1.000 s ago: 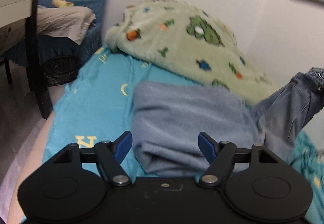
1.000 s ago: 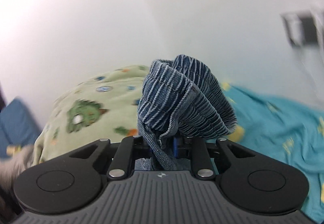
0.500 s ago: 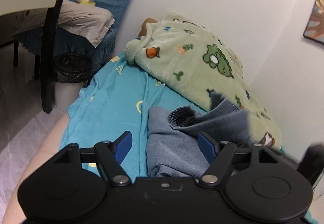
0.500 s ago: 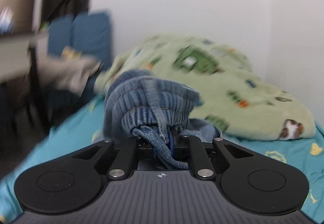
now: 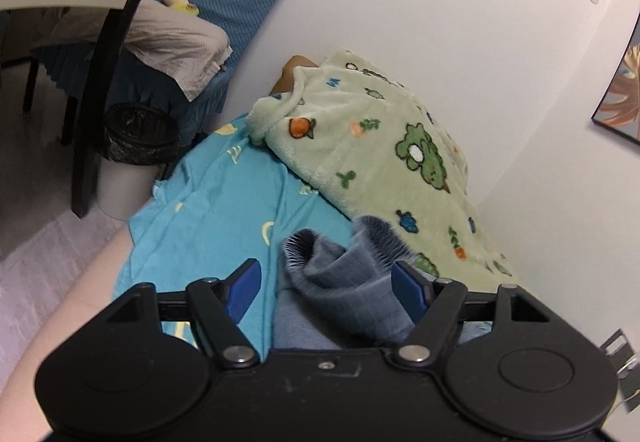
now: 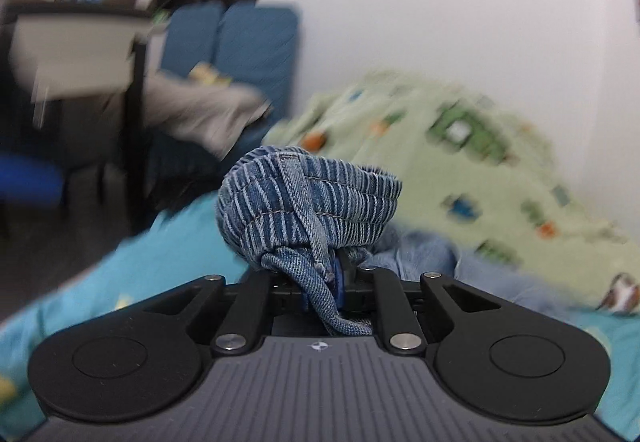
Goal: Fold clothes
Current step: 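Grasp the striped elastic waistband with the right tool and lift it, then lay the waistband onto the jeans stack and open the right tool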
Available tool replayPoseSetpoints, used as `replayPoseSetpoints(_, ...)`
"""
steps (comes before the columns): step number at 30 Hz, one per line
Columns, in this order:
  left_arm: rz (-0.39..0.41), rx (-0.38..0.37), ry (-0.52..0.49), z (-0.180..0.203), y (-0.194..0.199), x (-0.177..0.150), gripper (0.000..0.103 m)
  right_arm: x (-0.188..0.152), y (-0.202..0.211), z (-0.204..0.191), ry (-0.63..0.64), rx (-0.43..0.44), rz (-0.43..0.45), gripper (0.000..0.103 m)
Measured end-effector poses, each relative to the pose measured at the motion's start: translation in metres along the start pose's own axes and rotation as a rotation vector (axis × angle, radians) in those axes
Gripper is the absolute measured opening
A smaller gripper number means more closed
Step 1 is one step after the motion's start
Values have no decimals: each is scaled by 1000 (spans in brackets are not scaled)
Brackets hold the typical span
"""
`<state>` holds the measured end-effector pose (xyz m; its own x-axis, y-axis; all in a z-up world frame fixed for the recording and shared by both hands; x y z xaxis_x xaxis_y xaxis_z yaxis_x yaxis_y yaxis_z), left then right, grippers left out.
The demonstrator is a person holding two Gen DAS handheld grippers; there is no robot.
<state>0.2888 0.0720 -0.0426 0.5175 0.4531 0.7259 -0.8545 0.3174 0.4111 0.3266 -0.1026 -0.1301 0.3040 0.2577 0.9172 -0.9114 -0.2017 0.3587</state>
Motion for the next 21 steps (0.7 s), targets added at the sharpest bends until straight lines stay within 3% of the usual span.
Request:
replayPoseSetpoints(4,-27,-29,12,0,-8,-5,69,-17,1,-13,87,18,-17,20)
replayPoseSetpoints(10,-72,-41,-25,9,-25,-18,69,-8,11,-6,177,57,-83,28)
replayPoseSetpoints(13,-75,-46,-55,15,-27,-22,69,-6,22,0,186,77,-95,34)
replayPoseSetpoints(16,-64,-43,-76,19,-27,-24,69,-8,31,-2,200,81,-90,50)
replayPoseSetpoints(21,-65,-46,-112,22,-30,-27,69,-10,56,1,200,93,-75,55)
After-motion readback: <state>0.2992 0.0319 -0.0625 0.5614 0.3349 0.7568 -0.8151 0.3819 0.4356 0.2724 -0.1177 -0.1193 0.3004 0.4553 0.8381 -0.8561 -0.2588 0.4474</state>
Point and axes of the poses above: each gripper's, at about its wrist camera, not at the fingertips, and y roughly against the way its jaws point, z to its right, x to its top, the point moved 2 cm from there along -y, roughly the way its jaws point, and after that the axes turned 2 degrees about y, right-handed, at the moved point
